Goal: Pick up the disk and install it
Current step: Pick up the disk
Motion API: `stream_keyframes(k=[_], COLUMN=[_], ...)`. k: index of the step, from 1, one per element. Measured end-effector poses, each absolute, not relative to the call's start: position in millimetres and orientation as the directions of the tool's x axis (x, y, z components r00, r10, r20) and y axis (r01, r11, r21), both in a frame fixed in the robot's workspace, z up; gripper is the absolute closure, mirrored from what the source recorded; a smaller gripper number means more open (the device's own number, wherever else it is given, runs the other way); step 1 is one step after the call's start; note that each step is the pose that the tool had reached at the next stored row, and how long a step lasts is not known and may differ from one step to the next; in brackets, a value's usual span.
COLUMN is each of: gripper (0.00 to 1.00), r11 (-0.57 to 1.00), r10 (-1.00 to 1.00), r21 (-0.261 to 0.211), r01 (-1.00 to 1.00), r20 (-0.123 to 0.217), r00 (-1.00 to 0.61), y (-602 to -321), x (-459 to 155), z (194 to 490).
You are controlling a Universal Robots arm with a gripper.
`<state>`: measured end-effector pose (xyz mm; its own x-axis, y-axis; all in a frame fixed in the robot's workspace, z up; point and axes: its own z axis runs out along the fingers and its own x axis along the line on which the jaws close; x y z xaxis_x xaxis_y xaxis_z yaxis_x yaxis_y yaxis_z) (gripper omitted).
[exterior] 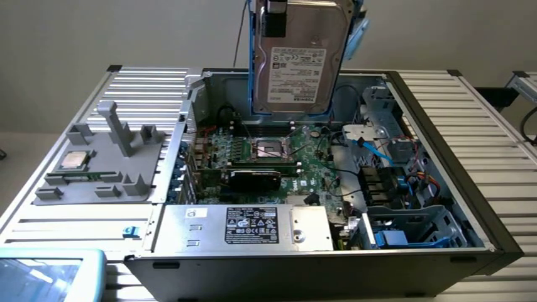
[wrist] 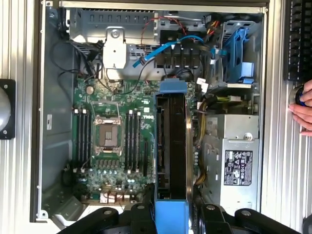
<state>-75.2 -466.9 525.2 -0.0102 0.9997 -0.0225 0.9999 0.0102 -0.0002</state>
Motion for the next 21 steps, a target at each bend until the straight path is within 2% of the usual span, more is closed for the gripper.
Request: stream_keyframes(k=[7,15,21], gripper=[0.63,0.63,0.63], r11=[0.01,0.011,0.01], r10=[1.0,1.0,1.0], r21=[0.0,0.0,0.0], r01=[1.0,1.0,1.0], r20=[-0.022,-0.023,-0.022], r00=[-0.01,-0.011,-0.01], y=[-486.5,-488.1,-505.8], x=[-62.8,-61.2,-47.3], z=[525.2,525.3,525.2])
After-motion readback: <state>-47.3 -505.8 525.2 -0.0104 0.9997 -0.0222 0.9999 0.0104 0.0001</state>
